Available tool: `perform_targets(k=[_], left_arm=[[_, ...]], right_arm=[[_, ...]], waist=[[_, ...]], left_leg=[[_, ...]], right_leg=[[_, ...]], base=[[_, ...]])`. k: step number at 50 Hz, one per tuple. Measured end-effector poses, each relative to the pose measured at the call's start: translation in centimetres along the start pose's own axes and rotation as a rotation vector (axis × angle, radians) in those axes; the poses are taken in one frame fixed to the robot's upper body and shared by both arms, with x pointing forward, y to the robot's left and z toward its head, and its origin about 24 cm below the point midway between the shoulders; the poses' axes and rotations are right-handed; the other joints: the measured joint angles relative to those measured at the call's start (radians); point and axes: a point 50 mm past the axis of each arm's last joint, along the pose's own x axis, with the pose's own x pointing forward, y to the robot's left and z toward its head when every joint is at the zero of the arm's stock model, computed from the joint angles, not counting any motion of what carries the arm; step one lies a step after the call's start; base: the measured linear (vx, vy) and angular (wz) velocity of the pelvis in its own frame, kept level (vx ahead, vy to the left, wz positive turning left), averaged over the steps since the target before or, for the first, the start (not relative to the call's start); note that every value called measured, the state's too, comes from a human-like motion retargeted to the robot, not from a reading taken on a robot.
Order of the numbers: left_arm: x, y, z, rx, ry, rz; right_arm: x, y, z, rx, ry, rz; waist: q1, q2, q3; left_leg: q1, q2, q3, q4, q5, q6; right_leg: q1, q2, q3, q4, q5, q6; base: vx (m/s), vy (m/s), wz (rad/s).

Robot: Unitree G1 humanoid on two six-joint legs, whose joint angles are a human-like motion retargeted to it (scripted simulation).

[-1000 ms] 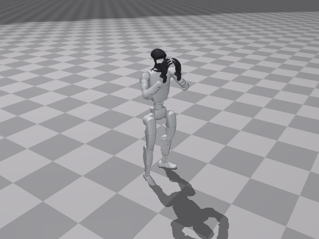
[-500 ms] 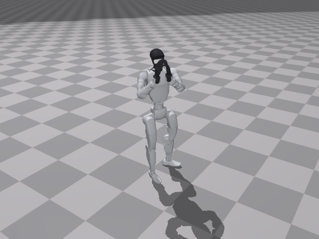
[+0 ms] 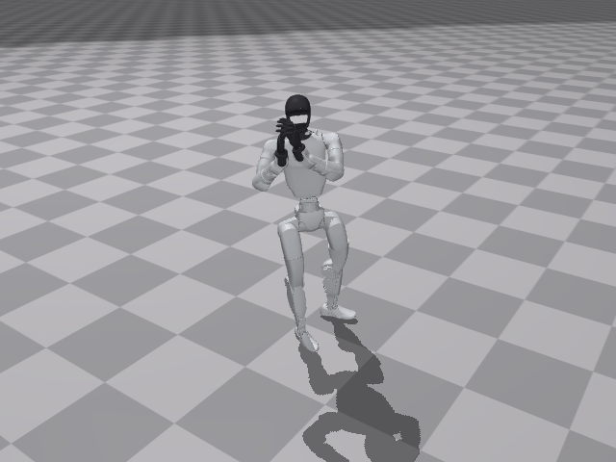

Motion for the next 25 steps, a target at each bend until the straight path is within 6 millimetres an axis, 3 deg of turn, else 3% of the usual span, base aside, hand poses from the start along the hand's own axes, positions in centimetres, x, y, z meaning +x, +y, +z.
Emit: perform_targets(k=[5,7,10,13,17,20,22,25], left_arm=[[0.0,2.4,0.2,0.058,-0.032,0.153],[0.1,2.1,0.1,0.011,-0.007,0.177],[0.2,0.2,0.0,-0.048,0.022,0.058],[0.1,-0.2,0.1,-0.04,0.012,0.025],[-0.4,1.6,0.3,0.026,-0.015,0.05],[-0.6,3.0,0.5,0.031,-0.023,0.171],[-0.7,2.4,0.4,-0.005,-0.002,0.149],[-1.1,0.6,0.2,-0.04,0.02,0.034]], right_arm=[[0.2,-1.9,0.0,-0.104,-0.029,-0.118],[0.3,-1.9,-0.1,-0.08,-0.017,-0.15],[0.3,-0.1,0.1,-0.021,-0.008,0.003],[0.1,0.2,0.3,-0.012,-0.018,0.017],[0.1,-0.8,0.6,-0.064,-0.043,0.022],[0.0,-2.3,0.8,-0.084,-0.058,-0.149],[-0.1,-2.1,1.0,-0.058,-0.052,-0.163],[-0.2,-0.1,1.5,-0.002,-0.059,-0.02]], waist=[[-0.01,0.001,0.004],[-0.01,0.002,0.003],[-0.011,0.004,-0.003],[-0.013,0.005,-0.004],[-0.014,0.002,0.0],[-0.009,-0.003,0.004],[-0.002,-0.006,0.004],[0.009,-0.009,0.003]], left_leg=[[0.009,0.0,0.018,0.004,-0.001,0.001],[0.011,-0.001,0.023,0.004,-0.002,0.002],[0.014,0.0,0.028,0.005,-0.003,0.003],[0.016,0.0,0.029,0.004,-0.001,0.003],[0.011,-0.001,0.022,0.003,-0.001,0.002],[0.001,-0.001,0.009,0.004,0.0,0.001],[-0.006,-0.001,-0.003,0.006,-0.001,0.001],[-0.019,0.0,-0.025,0.01,-0.003,0.001]], right_leg=[[0.005,0.004,0.017,-0.007,0.002,0.0],[0.007,0.004,0.021,-0.009,0.003,0.0],[0.007,0.006,0.025,-0.009,0.002,0.0],[0.009,0.006,0.025,-0.009,0.002,0.0],[0.007,0.003,0.017,-0.009,0.003,0.0],[0.003,-0.002,0.002,-0.008,0.003,0.0],[0.0,-0.005,-0.01,-0.005,0.002,0.0],[-0.006,-0.012,-0.032,0.002,-0.001,0.0]], base=[[0.02,-0.02,-0.17],[0.0,0.0,0.0],[0.0,0.0,0.0],[0.0,0.0,0.0],[0.0,0.0,0.04],[0.0,0.02,0.24],[-0.01,0.02,0.31],[-0.01,0.03,0.39]])
